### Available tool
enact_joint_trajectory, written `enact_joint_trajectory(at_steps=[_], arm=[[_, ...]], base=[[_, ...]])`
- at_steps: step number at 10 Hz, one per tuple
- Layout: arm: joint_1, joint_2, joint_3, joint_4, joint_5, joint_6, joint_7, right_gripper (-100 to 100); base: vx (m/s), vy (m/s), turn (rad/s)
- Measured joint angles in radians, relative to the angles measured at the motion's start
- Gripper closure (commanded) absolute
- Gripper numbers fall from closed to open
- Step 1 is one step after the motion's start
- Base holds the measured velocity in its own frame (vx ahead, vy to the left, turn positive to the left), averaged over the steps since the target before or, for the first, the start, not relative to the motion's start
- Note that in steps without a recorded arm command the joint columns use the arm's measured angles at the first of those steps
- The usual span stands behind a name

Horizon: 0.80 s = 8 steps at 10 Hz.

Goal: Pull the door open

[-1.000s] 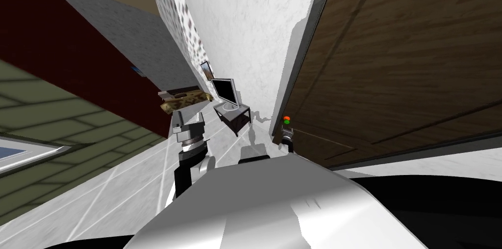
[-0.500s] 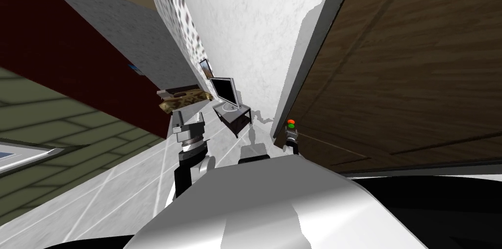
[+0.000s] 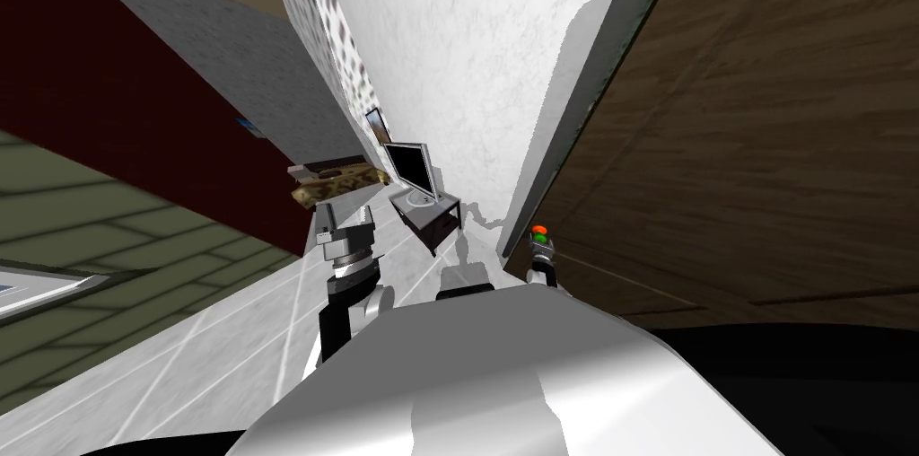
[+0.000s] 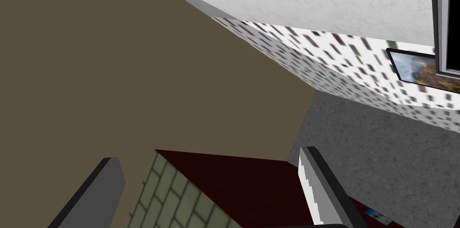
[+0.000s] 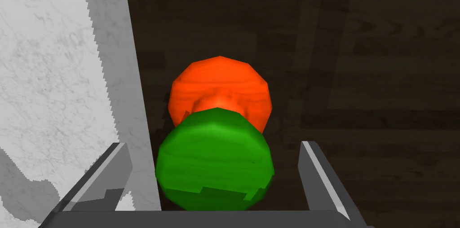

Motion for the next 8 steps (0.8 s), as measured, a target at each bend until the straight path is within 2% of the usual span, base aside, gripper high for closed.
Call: enact_joint_trajectory(at_steps=[1,2,3,8], arm=[[0.017,-0.009,0.000,-0.021,-0.001,0.010,-0.011,-100],[0.013,-0.024,0.003,0.004,0.001,0.003,-0.028,-100],[0.012,-0.025,0.004,0.009,0.001,-0.001,-0.033,100],[0.013,-0.025,0.003,0.005,0.001,0.004,-0.027,100]], base=[[0.104,-0.008,0.015],[0.043,-0.002,0.003],[-0.005,-0.004,-0.021],[-0.008,-0.001,0.004]])
